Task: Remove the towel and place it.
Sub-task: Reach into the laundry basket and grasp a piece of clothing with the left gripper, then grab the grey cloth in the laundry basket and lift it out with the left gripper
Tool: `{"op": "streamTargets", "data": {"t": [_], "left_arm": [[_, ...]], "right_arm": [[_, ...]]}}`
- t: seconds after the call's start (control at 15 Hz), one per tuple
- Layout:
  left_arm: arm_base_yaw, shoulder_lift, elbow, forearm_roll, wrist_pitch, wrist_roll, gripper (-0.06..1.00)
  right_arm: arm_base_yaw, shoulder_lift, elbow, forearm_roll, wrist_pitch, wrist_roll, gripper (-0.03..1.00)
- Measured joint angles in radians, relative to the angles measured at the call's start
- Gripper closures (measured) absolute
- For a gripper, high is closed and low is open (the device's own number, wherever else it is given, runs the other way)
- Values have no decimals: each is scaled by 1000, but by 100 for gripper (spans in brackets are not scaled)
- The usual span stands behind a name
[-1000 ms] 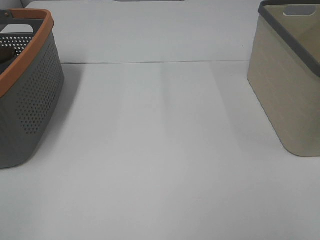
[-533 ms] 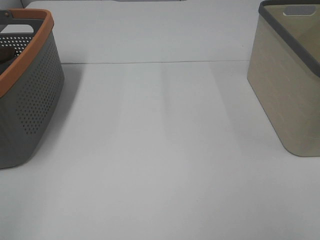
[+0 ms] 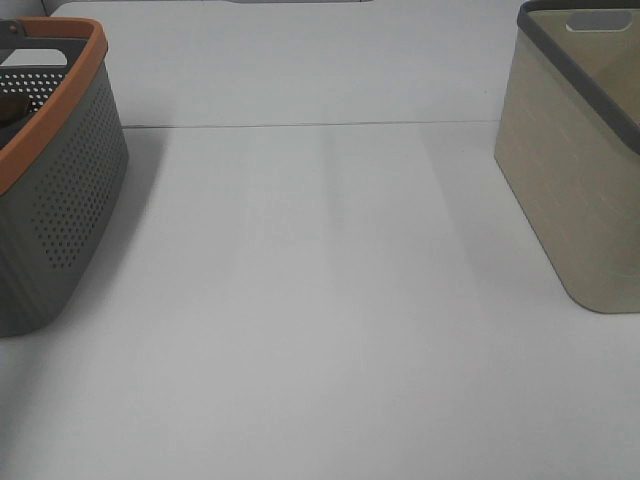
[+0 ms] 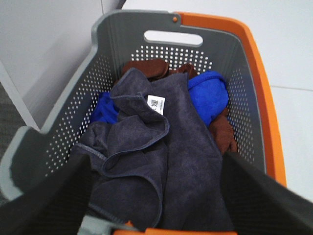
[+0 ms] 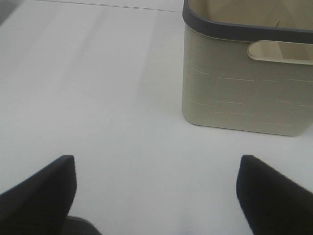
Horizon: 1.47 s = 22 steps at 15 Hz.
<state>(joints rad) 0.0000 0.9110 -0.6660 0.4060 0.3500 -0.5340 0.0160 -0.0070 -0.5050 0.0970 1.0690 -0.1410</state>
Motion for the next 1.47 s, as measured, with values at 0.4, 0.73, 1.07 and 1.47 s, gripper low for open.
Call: {"op": "streamTargets", "data": {"t": [0.4, 0.73, 1.07, 1.47], "left_arm": [[0, 545, -500, -9, 294, -33, 24], [0, 735, -771, -17, 550, -33, 24], [72, 858, -852, -160, 598, -78, 24], [173, 952, -854, -363, 502, -81, 24]], "right_arm": [[0, 0, 0, 0, 0, 0, 13], [0, 0, 0, 0, 0, 0, 13], [0, 0, 0, 0, 0, 0, 13], [0, 0, 0, 0, 0, 0, 13]]}}
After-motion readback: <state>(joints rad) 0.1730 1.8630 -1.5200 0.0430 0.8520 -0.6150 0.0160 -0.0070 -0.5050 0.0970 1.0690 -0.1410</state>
